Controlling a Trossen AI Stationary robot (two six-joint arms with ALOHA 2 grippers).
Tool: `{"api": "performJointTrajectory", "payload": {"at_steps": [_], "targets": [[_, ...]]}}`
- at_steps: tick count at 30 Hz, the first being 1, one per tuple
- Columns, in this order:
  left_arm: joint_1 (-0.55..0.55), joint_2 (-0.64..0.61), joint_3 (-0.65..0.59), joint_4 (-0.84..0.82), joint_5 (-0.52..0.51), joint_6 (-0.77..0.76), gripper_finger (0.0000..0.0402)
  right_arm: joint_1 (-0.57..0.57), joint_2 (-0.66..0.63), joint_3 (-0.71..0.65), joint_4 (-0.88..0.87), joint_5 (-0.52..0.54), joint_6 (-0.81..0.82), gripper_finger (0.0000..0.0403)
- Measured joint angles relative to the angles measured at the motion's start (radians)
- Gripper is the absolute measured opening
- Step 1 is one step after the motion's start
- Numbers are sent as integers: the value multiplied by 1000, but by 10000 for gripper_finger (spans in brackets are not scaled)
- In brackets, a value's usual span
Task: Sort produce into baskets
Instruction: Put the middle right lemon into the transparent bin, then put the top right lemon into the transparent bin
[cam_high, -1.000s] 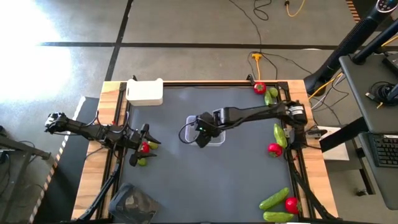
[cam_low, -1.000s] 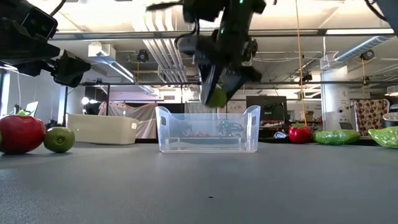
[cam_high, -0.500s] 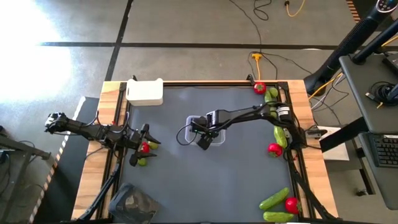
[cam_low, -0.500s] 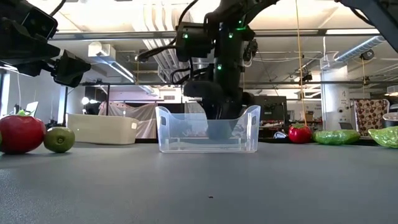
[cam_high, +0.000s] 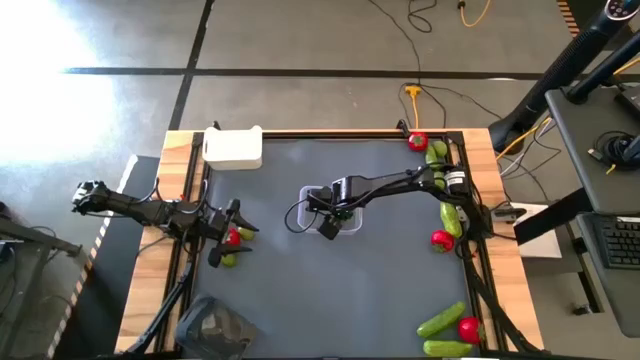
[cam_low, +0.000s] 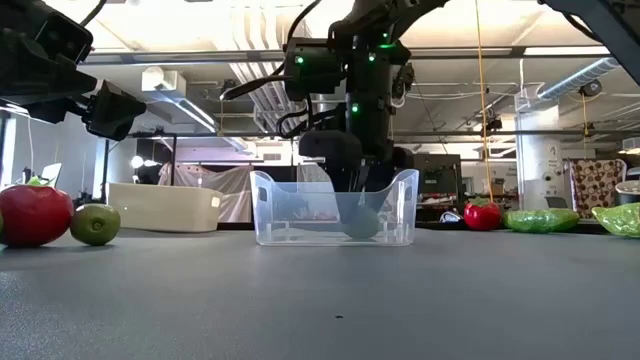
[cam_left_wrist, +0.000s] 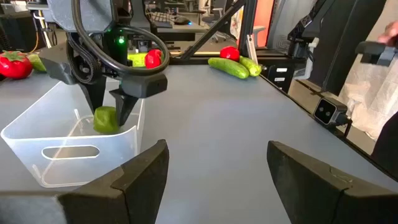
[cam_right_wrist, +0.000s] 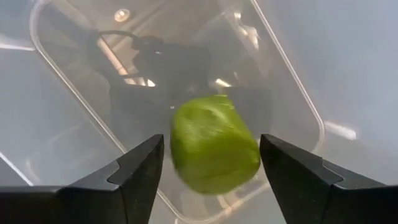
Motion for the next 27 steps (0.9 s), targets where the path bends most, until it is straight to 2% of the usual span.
{"api": "performJointTrajectory", "payload": {"at_steps": [7,10,13,16,20,22,27], "targets": [[0,1,0,0,0,0,255,0,-73,153,-180,20,7,269],[0,1,0,0,0,0,255,-1,-129,209,-270,93,7,263],[0,3,0,0,0,0,255,-2,-196,243,-376,229,7,257],[0,5,0,0,0,0,255,-1,-267,241,-470,390,38,253],[0,8,0,-1,0,0,255,0,-375,204,-578,591,171,258],[0,9,0,1,0,0,255,0,-431,174,-610,637,261,261],[0,10,0,0,0,0,255,-20,-567,64,-606,632,425,260]]}}
